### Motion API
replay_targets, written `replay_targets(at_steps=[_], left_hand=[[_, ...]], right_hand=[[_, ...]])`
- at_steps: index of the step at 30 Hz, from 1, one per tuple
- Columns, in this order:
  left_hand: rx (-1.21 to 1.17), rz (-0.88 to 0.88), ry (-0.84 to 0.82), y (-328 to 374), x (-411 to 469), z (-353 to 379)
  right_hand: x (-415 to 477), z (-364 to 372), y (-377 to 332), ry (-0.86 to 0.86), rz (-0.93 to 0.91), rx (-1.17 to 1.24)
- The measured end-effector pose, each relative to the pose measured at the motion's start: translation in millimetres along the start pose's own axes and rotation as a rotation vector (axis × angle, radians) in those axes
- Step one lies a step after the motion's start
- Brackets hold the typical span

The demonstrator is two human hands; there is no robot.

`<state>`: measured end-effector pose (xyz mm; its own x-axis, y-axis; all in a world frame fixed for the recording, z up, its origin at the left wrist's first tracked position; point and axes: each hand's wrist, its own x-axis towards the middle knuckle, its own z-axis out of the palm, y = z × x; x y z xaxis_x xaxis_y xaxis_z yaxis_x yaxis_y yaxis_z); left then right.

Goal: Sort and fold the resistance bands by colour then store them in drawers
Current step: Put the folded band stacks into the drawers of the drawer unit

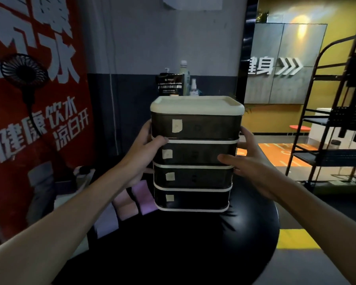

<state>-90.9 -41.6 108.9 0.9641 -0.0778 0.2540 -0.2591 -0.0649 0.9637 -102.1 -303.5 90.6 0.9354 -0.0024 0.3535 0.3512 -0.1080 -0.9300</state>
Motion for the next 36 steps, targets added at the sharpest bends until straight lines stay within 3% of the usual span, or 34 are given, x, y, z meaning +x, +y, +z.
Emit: replay_targets(at_steps=[10, 19, 24, 31, 36], left_hand=[[0.004, -0.070, -0.049, -39, 17, 29], [0.018, -0.025, -0.030, -58, 44, 26], [0.046, -0.001, -0.042, -68, 53, 18], [0.273, -0.085, 0.005, -93, 51, -15], [0.557, -0.041, -0.121, -116, 58, -49]], right_hand=[[4, -21, 45, 0.036, 0.070, 0.016], [29, -15, 68, 0.071, 0.055, 0.010], [36, -14, 76, 0.010, 0.037, -0.037], [19, -7, 95, 0.149, 0.064, -0.199], [-8, 35, 106, 0.040, 0.019, -0.270]])
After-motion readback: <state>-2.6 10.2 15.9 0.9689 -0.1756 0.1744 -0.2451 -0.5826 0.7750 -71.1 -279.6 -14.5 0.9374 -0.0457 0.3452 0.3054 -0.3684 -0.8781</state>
